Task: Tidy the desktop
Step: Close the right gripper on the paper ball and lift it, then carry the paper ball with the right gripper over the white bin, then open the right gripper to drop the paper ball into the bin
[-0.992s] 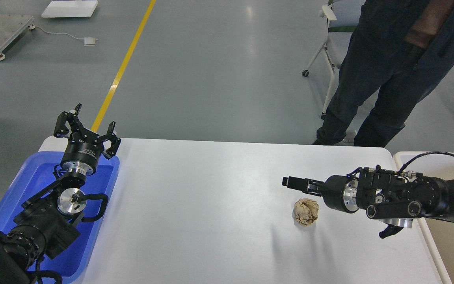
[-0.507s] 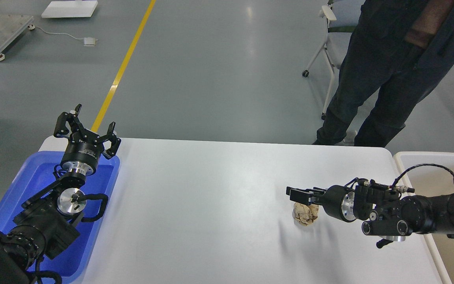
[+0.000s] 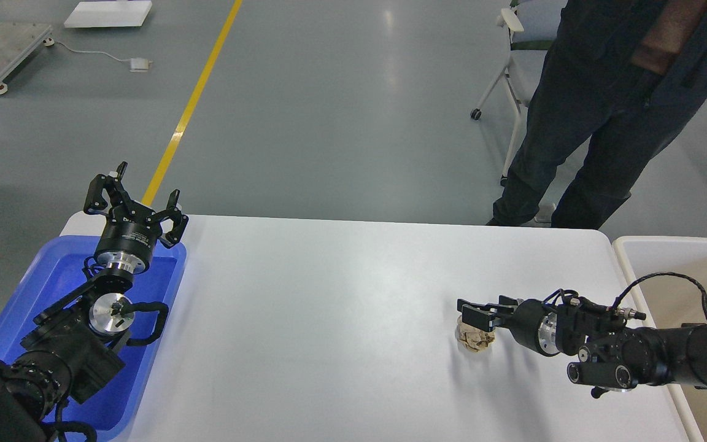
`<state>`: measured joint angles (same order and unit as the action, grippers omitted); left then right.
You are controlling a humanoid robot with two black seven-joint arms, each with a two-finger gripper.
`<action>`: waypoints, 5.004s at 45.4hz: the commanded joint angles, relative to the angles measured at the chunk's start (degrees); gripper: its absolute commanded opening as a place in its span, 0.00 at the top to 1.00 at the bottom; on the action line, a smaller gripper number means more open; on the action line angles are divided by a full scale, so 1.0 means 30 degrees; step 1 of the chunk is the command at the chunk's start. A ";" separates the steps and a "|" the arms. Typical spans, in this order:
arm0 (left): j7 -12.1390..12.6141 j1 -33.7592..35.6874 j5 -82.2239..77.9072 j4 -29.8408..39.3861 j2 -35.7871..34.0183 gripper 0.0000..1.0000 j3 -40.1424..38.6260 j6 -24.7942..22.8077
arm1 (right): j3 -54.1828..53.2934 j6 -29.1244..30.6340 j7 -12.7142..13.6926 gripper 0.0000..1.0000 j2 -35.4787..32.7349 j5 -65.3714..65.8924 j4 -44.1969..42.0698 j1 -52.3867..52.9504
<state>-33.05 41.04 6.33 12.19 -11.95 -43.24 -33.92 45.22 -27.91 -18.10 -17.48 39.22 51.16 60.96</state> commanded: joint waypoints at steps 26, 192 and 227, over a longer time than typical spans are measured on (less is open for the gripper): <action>0.0000 0.0001 0.0000 -0.0020 0.0000 0.00 0.0000 0.0000 | -0.1009 -0.0012 -0.0118 0.01 0.0232 0.0958 -0.0472 -0.1598; -0.0029 0.0001 0.0000 -0.0020 0.0000 0.00 0.0000 0.0029 | -1.8089 0.5173 0.7118 1.00 -0.4397 -2.1834 -1.3538 -0.6140; 0.0000 0.0001 0.0000 -0.0020 -0.0029 0.00 0.0000 0.0029 | -1.9291 0.5437 0.6942 0.01 -0.4045 -2.1572 -1.3480 -0.6726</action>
<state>-33.10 41.04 6.33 12.14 -11.98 -43.24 -33.85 -11.01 -12.22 2.88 -29.66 -26.18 10.64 40.88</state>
